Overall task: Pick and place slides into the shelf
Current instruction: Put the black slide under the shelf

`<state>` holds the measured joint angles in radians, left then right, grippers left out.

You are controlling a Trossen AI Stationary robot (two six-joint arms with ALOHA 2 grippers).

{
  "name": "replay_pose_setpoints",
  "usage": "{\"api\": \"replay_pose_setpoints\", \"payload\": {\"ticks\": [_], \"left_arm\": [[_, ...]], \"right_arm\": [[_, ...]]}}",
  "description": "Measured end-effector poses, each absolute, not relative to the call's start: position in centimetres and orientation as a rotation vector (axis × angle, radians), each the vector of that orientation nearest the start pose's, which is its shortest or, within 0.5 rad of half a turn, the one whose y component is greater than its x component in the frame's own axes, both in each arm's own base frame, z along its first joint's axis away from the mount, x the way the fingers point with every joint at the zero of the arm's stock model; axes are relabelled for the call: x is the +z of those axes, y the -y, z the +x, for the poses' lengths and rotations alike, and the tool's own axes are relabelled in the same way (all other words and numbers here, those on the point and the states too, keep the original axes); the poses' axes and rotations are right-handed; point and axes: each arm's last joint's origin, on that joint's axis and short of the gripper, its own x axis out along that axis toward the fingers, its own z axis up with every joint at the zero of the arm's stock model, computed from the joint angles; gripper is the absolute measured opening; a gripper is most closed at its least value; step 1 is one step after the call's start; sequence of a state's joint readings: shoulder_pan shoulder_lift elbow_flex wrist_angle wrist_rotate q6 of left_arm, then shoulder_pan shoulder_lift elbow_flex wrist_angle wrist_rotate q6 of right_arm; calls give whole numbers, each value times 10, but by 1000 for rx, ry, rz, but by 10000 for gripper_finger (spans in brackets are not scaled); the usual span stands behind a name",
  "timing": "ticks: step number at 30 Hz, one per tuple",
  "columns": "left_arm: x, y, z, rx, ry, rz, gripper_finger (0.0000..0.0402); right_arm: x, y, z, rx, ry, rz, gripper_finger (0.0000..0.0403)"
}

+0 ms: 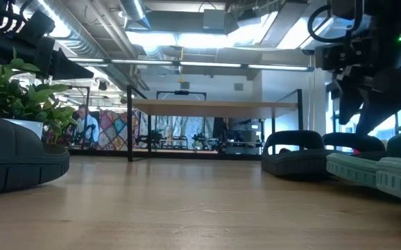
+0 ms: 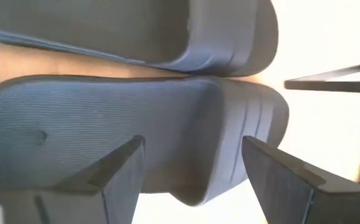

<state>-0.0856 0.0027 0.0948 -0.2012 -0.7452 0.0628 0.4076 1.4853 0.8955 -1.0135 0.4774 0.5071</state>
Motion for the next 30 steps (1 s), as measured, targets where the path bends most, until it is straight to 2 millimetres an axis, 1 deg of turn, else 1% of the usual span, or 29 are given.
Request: {"api": "replay_pose_setpoints", "payload": {"ticks": [5,9,12,16,20,24,30], "left_arm": [[177,-12,84,656,-122,105,0],[177,-12,84,656,-122,106,0],[177,-12,84,656,-122,106,0],[177,-12,84,656,-122,106,0],[177,-12,84,656,-123,106,0],[177,-13,84,656,-123,106,0],[177,-12,84,656,-123,107,0]], "right_arm": [[187,-79,218,-421,-1347,-304,264],[186,-78,217,-441,-1340,-287,264],[180,-76,213,-471,-1349,-282,264],[167,-71,203,-533,-1373,-274,264],[158,-66,194,-616,-1358,-283,264],[156,-65,192,-655,-1328,-302,264],[156,-65,194,-655,-1314,-306,264]]}}
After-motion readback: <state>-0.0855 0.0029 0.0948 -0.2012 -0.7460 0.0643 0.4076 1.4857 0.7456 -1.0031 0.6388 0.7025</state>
